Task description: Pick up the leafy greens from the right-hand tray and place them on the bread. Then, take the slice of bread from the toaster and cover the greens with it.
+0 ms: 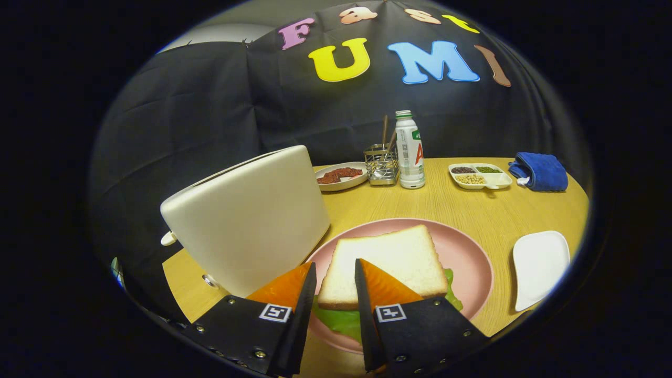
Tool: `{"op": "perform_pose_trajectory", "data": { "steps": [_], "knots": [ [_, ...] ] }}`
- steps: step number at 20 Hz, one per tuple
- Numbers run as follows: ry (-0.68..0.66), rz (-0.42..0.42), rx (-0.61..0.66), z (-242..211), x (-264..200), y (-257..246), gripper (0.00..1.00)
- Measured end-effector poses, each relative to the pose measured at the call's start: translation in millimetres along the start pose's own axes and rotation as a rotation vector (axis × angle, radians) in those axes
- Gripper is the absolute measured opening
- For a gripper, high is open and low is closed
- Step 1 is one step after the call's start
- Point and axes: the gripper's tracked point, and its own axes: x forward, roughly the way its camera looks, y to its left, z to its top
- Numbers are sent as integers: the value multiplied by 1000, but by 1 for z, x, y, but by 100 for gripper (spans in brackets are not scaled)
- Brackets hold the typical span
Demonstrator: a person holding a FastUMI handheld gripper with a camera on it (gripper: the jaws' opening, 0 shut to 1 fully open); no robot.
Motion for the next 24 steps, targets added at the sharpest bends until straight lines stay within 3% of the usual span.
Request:
{"op": "perform_pose_trajectory", "data": {
  "steps": [8, 16, 24],
  "knots": [
    [-8, -7, -36, 11, -6, 8, 48],
    [-149, -2, -101, 71, -49, 20, 48],
    [-322, -93, -130, 148, -122, -40, 48]
  ]
}}
